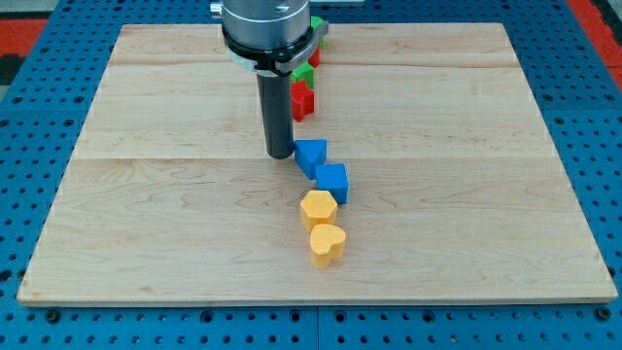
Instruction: Slightly move the blue triangle to the right
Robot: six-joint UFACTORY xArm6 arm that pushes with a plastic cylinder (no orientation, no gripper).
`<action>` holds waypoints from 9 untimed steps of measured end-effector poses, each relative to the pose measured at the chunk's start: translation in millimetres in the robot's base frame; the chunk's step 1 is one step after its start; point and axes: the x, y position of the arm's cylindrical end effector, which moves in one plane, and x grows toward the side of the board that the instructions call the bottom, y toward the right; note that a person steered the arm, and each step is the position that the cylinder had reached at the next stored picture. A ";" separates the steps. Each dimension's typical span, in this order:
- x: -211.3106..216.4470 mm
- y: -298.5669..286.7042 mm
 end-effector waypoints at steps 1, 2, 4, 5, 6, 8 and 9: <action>0.0 19.9; 0.0 29.5; -11.1 28.7; -22.5 27.9; -33.7 33.9; -33.7 35.5; -41.9 31.9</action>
